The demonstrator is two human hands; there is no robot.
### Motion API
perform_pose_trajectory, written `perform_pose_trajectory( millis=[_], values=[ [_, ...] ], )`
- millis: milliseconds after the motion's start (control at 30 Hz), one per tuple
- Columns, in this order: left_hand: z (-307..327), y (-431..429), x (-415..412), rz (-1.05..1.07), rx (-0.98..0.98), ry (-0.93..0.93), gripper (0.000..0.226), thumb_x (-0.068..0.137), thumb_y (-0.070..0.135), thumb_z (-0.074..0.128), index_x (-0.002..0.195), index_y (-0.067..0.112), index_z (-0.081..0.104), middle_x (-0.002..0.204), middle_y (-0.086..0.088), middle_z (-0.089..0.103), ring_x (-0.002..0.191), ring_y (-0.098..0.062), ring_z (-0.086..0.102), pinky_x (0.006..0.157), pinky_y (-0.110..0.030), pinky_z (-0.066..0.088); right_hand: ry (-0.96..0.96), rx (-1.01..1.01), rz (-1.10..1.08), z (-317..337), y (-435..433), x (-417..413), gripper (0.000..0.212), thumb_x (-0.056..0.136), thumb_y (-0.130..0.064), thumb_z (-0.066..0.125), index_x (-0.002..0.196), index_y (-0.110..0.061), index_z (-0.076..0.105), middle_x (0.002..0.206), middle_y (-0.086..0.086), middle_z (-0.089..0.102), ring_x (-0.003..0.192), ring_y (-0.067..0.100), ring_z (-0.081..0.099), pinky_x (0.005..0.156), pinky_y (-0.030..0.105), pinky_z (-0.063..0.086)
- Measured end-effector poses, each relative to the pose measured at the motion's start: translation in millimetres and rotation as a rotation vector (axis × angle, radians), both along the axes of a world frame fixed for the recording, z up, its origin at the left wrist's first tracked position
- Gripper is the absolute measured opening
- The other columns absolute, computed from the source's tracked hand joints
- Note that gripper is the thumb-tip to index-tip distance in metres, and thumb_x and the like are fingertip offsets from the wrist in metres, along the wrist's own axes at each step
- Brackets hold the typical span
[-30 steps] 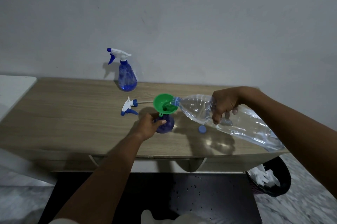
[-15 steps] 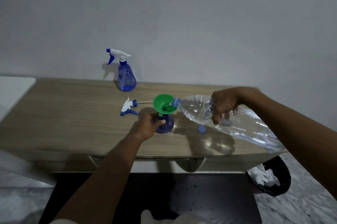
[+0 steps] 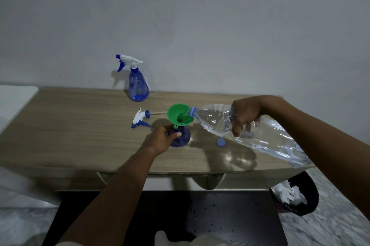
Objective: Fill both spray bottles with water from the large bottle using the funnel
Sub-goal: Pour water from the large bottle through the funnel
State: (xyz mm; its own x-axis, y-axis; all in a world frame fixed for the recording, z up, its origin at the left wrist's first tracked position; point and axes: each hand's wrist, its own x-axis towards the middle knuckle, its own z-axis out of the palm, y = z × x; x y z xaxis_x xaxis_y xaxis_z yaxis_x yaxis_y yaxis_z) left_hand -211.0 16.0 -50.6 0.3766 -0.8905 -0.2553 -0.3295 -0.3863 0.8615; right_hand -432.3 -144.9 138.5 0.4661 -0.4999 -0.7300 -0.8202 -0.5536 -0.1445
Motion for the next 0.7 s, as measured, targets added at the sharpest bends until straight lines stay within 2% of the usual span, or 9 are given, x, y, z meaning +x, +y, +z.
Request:
perform_pose_trajectory(
  millis=[67,167,300,333,433,500,600,700],
  values=[
    [1,1,0,0.0,0.01,0.001,0.035,0.093,0.035,0.07,0.127,0.025,0.067,0.111,-0.001,0.073,0.108,-0.02,0.066,0.095,-0.038,0.051,-0.006,-0.002,0.002,0,0,0,0.018,0.069,-0.024,0.088,0.079,-0.016,0.076,0.076,0.0,0.075,0.068,0.019,0.072,0.058,0.03,0.05],
    [1,2,0,0.006,0.027,-0.025,0.036,0.089,0.045,0.071,0.123,0.033,0.068,0.11,0.001,0.074,0.108,-0.02,0.067,0.099,-0.048,0.052,-0.01,0.001,-0.006,1,1,0,0.019,0.068,-0.025,0.088,0.079,-0.016,0.075,0.074,-0.001,0.075,0.067,0.018,0.072,0.06,0.031,0.052],
    [-7,1,7,-0.001,0.051,-0.06,0.043,0.074,0.069,0.064,0.114,0.054,0.061,0.104,0.009,0.075,0.103,-0.018,0.068,0.096,-0.048,0.054,-0.016,0.001,-0.012,2,1,1,0.019,0.069,-0.024,0.088,0.079,-0.016,0.075,0.073,-0.002,0.074,0.066,0.018,0.071,0.059,0.029,0.051],
    [-5,1,6,-0.008,0.04,-0.062,0.041,0.077,0.065,0.066,0.116,0.05,0.062,0.105,0.008,0.075,0.103,-0.018,0.068,0.097,-0.048,0.054,-0.016,0.002,-0.011,2,1,1,0.018,0.069,-0.024,0.088,0.078,-0.017,0.075,0.073,-0.002,0.074,0.066,0.018,0.071,0.058,0.029,0.05],
    [5,3,1,-0.01,0.003,-0.018,0.032,0.092,0.037,0.07,0.123,0.029,0.068,0.108,-0.001,0.074,0.108,-0.021,0.067,0.099,-0.048,0.052,-0.015,0.006,-0.008,3,2,2,0.014,0.069,-0.024,0.087,0.076,-0.019,0.077,0.074,-0.002,0.075,0.067,0.018,0.072,0.055,0.027,0.049],
    [5,4,0,-0.007,0.009,-0.015,0.033,0.09,0.04,0.071,0.122,0.03,0.068,0.107,0.001,0.074,0.107,-0.02,0.067,0.099,-0.048,0.052,-0.016,0.006,-0.005,3,1,2,0.013,0.069,-0.024,0.087,0.076,-0.019,0.077,0.074,-0.002,0.075,0.067,0.017,0.072,0.055,0.027,0.049],
    [-5,2,6,-0.006,0.017,-0.036,0.043,0.076,0.062,0.068,0.115,0.045,0.065,0.103,0.007,0.075,0.103,-0.017,0.068,0.096,-0.049,0.054,-0.013,0.009,-0.001,3,1,3,0.012,0.069,-0.023,0.086,0.075,-0.019,0.077,0.074,-0.002,0.075,0.067,0.018,0.072,0.056,0.027,0.049],
    [1,3,2,-0.008,0.017,-0.026,0.038,0.087,0.048,0.07,0.122,0.035,0.067,0.106,0.003,0.074,0.106,-0.019,0.067,0.097,-0.048,0.053,-0.015,0.011,-0.006,4,1,3,0.013,0.069,-0.023,0.087,0.075,-0.019,0.076,0.071,-0.002,0.075,0.067,0.018,0.072,0.055,0.028,0.05]
  ],
)
